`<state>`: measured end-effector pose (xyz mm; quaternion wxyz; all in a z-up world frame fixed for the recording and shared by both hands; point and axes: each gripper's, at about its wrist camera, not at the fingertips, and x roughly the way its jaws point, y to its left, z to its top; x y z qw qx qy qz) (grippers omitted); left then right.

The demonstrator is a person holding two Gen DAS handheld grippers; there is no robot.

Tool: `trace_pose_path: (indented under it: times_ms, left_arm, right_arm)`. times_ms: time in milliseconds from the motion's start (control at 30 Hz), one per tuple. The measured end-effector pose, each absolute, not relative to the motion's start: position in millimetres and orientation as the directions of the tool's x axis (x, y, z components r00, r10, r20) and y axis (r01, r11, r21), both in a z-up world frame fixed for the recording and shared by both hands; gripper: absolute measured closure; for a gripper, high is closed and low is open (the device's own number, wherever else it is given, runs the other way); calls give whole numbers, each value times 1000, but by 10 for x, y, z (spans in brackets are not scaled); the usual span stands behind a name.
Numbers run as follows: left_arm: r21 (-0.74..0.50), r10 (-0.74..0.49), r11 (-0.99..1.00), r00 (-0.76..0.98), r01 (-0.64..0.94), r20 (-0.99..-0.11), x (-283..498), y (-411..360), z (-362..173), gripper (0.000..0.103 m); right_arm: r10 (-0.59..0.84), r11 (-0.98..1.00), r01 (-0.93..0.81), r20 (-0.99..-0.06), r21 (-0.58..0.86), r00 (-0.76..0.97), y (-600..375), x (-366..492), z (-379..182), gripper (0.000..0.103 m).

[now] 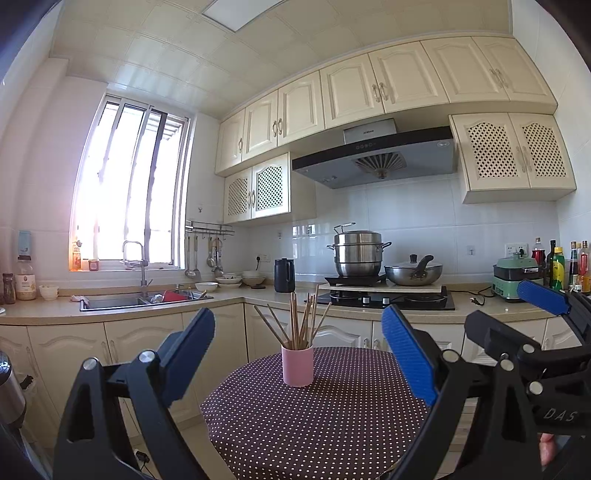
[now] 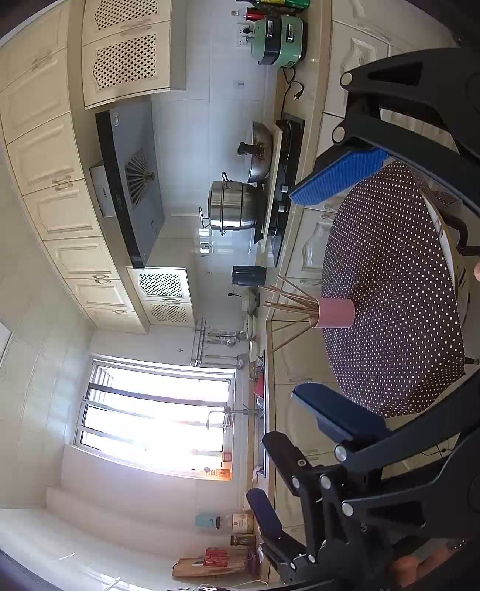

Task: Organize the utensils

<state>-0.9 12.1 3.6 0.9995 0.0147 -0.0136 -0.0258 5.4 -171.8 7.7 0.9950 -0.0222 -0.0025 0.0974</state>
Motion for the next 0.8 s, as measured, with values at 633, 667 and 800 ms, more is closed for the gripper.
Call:
trace_pose_path:
  times_ms: [633,667,800]
  left_arm:
    - [28,-51,998,998,50,21,22,147,29,13]
    - [28,-51,998,998,50,21,20,147,28,13]
    - [35,-43,999,999,42,32,32,143,52,13]
  right_arm:
    - [198,979,-198,-5,-47,980,-1713,91,72,8]
    - [200,979,-200,-5,-48,980,-1711,101,72,8]
    - [220,975,-220,-5,-40,976,-1701,162,83,8]
